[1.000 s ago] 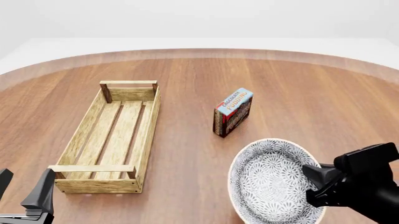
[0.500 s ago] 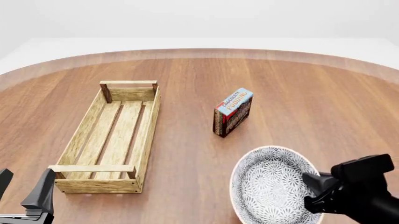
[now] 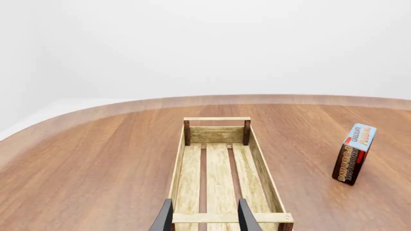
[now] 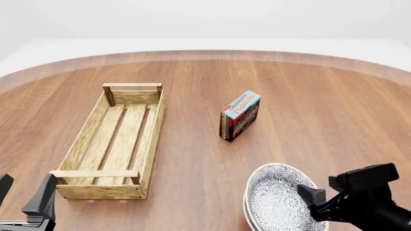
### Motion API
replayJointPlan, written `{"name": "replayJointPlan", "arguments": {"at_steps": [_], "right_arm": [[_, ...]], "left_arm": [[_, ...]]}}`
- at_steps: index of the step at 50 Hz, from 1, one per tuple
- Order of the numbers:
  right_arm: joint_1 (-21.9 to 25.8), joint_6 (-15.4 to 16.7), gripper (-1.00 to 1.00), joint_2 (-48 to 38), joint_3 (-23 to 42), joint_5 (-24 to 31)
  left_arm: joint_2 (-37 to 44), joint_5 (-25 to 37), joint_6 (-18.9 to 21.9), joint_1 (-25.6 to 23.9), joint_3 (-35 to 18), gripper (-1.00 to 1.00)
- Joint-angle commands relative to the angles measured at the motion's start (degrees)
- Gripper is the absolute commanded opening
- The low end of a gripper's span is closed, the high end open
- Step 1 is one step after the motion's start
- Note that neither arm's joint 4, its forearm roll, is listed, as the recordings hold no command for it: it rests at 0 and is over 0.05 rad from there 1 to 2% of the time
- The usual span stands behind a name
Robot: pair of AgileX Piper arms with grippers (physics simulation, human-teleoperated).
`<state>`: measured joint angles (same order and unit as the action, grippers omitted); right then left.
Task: Stack the left bowl on the right bowl and place them in the tray.
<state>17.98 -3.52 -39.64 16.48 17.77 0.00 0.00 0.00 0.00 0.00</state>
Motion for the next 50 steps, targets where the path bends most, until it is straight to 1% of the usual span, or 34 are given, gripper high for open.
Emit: {"name": "replayJointPlan", "arguments": {"at_steps": [1, 10, 14, 19, 25, 27, 30, 31, 32, 36, 38, 39, 40, 41, 42, 43, 44, 46, 47, 48, 50], "right_arm": [[0.0, 0.2, 1.0, -1.6, -1.6, -3.3], [-0.2, 0.4, 1.0, -1.9, -2.4, -4.3], [-0.5, 0.4, 1.0, -0.9, -2.4, -3.2], [-1.8, 1.5, 1.0, 1.1, -1.1, 0.5], [-4.1, 2.4, 1.0, 5.8, 2.6, 8.2], [-5.4, 3.8, 1.0, 6.1, 3.7, 9.8], [-5.7, 3.9, 1.0, 7.7, 5.8, 13.2], [-6.9, 4.3, 1.0, 6.2, 6.2, 13.7], [-6.8, 3.6, 1.0, 6.4, 6.7, 14.5], [-5.8, 2.6, 1.0, 8.0, 8.7, 17.9], [-4.7, 1.8, 1.0, 8.1, 8.6, 18.7], [-4.3, -2.2, 1.0, 9.1, 8.8, 19.2], [-4.3, -2.2, 1.0, 9.2, 8.8, 19.2], [-2.6, -2.8, 1.0, 9.6, 8.7, 19.9], [-3.3, -1.3, 1.0, 8.7, 8.5, 19.8], [-2.1, -1.5, 1.0, 8.5, 8.2, 20.3], [-1.4, -2.5, 1.0, 9.0, 8.4, 20.9], [-0.5, -2.5, 1.0, 8.1, 7.6, 21.0], [0.2, -3.3, 1.0, 8.3, 7.3, 21.0], [-0.1, -3.2, 1.0, 8.2, 6.9, 20.7], [0.5, -4.4, 1.0, 8.4, 6.3, 20.5]], "left_arm": [[0.0, 0.0, 0.0, 0.0, 0.0, 1.0], [0.0, 0.0, 0.0, 0.0, 0.0, 1.0], [0.0, 0.0, 0.0, 0.0, 0.0, 1.0], [0.0, 0.0, 0.0, 0.0, 0.0, 1.0], [0.0, 0.0, 0.0, 0.0, 0.0, 1.0], [0.0, 0.0, 0.0, 0.0, 0.0, 1.0], [0.0, 0.0, 0.0, 0.0, 0.0, 1.0], [0.0, 0.0, 0.0, 0.0, 0.0, 1.0], [0.0, 0.0, 0.0, 0.0, 0.0, 1.0], [0.0, 0.0, 0.0, 0.0, 0.0, 1.0], [0.0, 0.0, 0.0, 0.0, 0.0, 1.0], [0.0, 0.0, 0.0, 0.0, 0.0, 1.0], [0.0, 0.0, 0.0, 0.0, 0.0, 1.0], [0.0, 0.0, 0.0, 0.0, 0.0, 1.0], [0.0, 0.0, 0.0, 0.0, 0.0, 1.0], [0.0, 0.0, 0.0, 0.0, 0.0, 1.0], [0.0, 0.0, 0.0, 0.0, 0.0, 1.0], [0.0, 0.0, 0.0, 0.0, 0.0, 1.0], [0.0, 0.0, 0.0, 0.0, 0.0, 1.0], [0.0, 0.0, 0.0, 0.0, 0.0, 1.0], [0.0, 0.0, 0.0, 0.0, 0.0, 1.0]]}}
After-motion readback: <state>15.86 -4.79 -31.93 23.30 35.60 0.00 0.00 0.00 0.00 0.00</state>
